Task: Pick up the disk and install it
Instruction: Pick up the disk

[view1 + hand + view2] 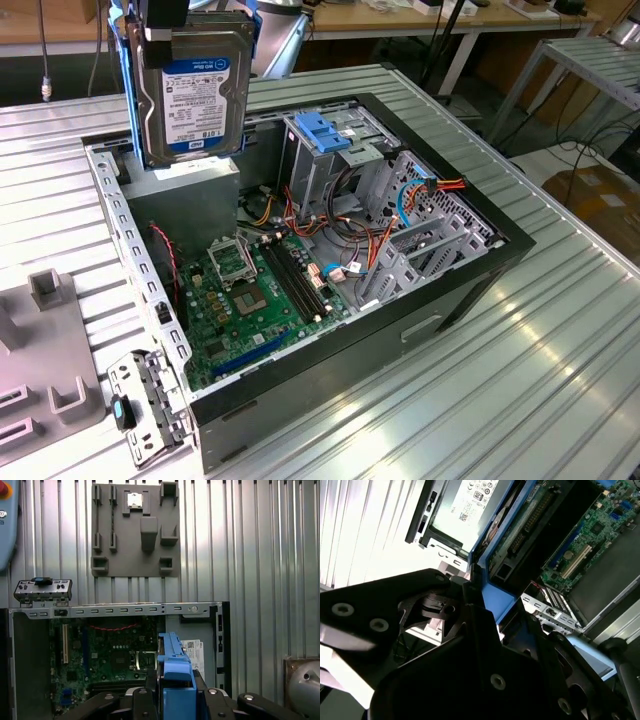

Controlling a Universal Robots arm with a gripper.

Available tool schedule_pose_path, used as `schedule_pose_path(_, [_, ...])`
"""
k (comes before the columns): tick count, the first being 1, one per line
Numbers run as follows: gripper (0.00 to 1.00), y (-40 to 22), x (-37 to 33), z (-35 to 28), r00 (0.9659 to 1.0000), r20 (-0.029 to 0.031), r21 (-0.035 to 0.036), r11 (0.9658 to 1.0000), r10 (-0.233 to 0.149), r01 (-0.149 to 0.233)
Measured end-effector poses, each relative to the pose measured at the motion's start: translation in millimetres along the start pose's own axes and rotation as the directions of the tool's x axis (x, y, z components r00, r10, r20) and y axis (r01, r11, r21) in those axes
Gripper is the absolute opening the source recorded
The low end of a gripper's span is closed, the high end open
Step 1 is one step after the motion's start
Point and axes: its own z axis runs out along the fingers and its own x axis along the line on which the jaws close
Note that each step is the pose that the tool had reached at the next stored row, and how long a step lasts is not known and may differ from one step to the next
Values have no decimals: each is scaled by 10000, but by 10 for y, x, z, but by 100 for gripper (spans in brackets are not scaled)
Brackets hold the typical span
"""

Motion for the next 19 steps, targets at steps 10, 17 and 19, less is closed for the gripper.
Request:
schedule_pose_path(10, [37, -1, 9, -1, 10000, -1, 0, 10000, -1, 1])
schedule_pose_path(17, [37, -7, 53, -2, 10000, -1, 1, 10000, 0, 0])
schedule_pose_path(19, [37, -23, 54, -2, 10000, -4, 0, 10000, 0, 0])
